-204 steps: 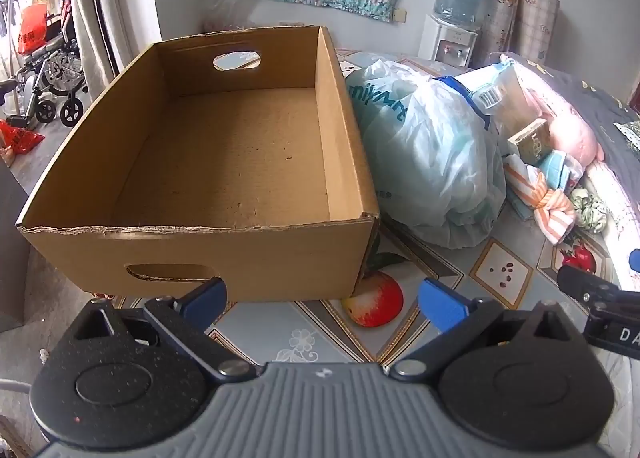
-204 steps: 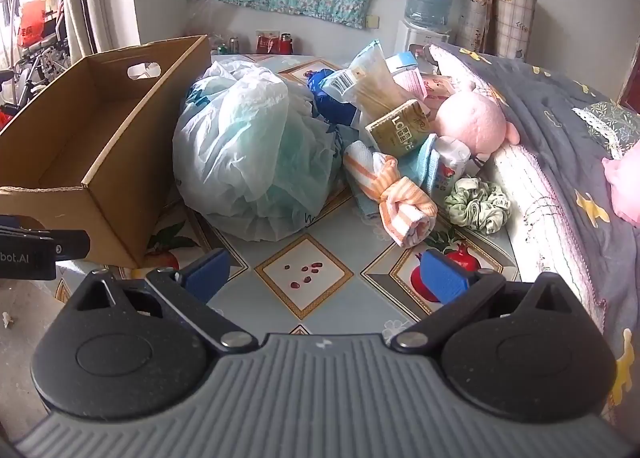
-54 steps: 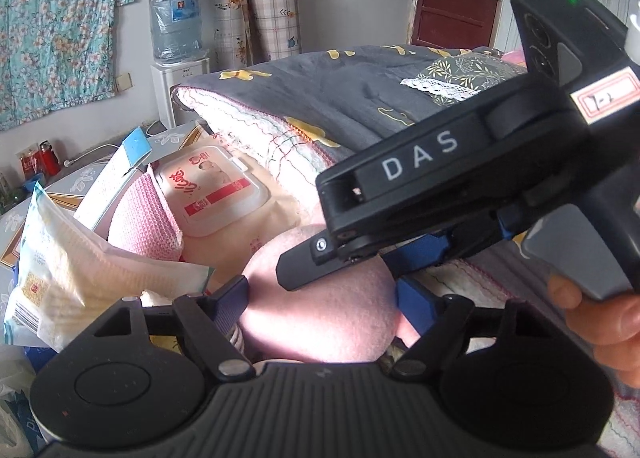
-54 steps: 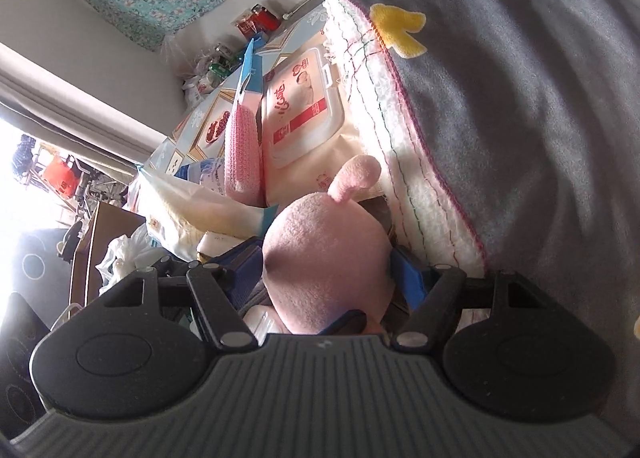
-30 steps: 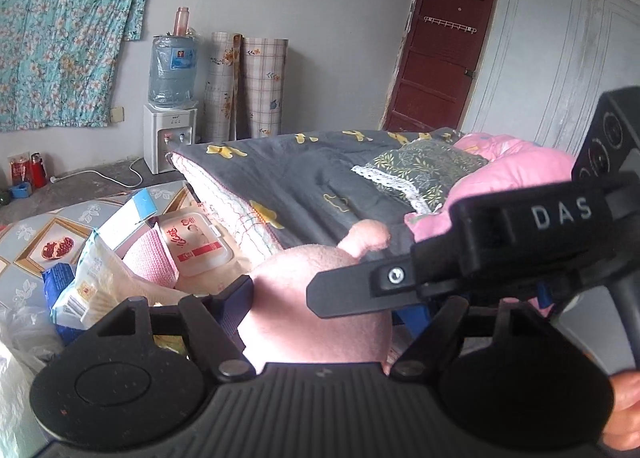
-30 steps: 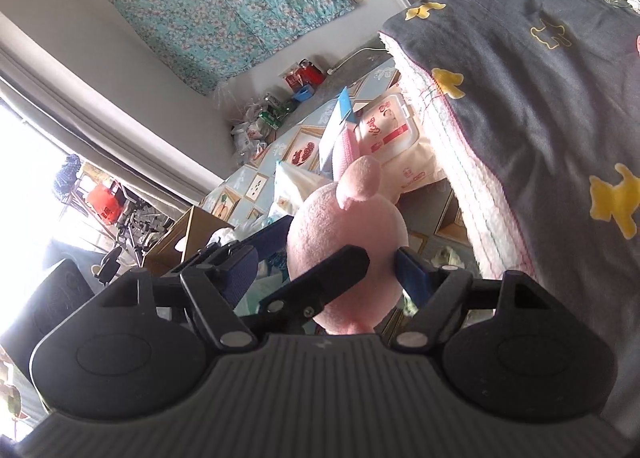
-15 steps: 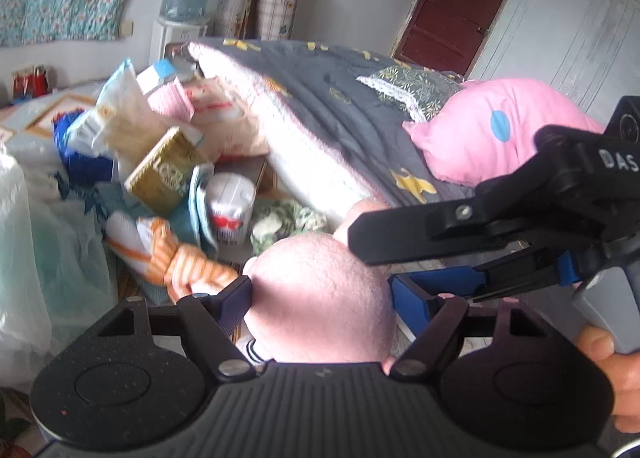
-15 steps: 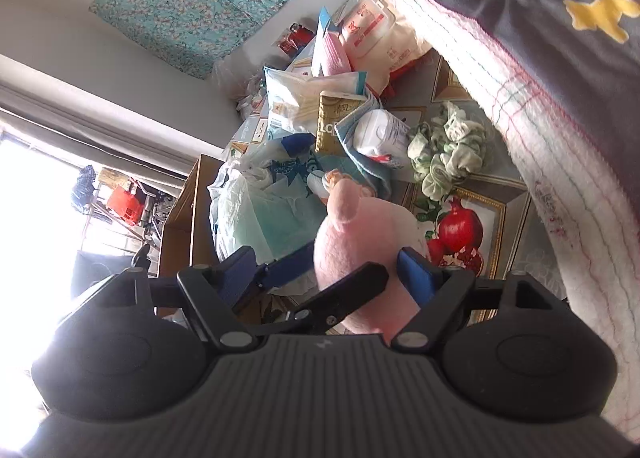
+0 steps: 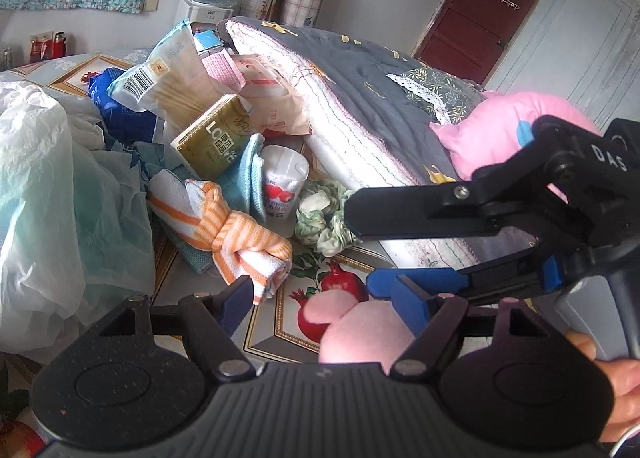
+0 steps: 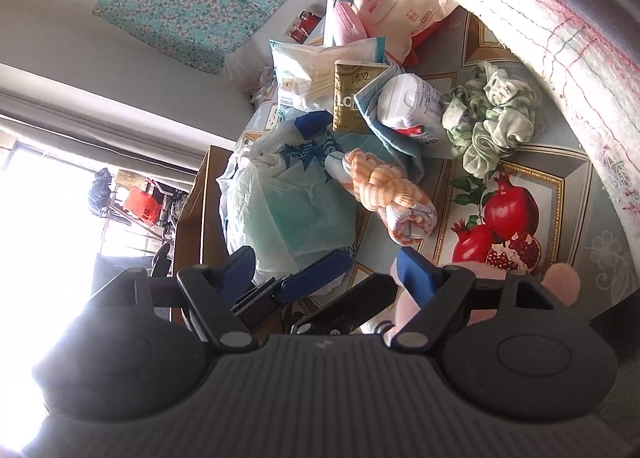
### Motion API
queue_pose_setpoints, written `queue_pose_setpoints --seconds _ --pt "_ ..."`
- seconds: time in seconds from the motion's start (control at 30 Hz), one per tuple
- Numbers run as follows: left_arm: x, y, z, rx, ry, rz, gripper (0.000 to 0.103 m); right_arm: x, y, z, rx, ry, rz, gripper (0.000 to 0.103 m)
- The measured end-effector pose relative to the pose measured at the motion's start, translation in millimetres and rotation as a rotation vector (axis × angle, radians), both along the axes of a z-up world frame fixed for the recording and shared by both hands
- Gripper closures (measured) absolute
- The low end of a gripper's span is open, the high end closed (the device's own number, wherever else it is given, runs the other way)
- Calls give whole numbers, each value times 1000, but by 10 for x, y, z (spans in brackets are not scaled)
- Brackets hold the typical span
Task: Organize soft objects
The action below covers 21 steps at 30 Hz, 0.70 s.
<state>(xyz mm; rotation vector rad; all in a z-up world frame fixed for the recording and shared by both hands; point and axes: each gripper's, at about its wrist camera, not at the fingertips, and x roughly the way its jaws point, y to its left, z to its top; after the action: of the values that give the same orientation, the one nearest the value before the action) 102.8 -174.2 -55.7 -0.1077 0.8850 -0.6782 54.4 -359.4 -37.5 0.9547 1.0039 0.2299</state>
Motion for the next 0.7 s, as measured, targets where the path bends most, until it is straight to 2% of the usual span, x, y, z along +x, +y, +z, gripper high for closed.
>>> queue_pose_setpoints --seconds 0.13,0.27,0.47,0.53,0.6,0.7 --pt "-48 -14 -30 31 -27 -12 26 -15 -75 -136 -17 5 -30 24" --pt "-95 14 -80 40 -26 -28 26 -81 -185 -406 1 25 -78 25" --pt "-234 29 -84 84 -70 -102 26 -99 -188 -735 36 84 -112 25" --pt "-293 -10 -116 117 -92 -126 26 -95 -174 -759 40 77 -113 25" --pt "-332 -39 -163 144 -115 -120 21 -79 -173 -760 40 71 -116 25" --pt "-330 -32 -172 146 -129 -98 20 -89 -202 -669 23 38 -129 25"
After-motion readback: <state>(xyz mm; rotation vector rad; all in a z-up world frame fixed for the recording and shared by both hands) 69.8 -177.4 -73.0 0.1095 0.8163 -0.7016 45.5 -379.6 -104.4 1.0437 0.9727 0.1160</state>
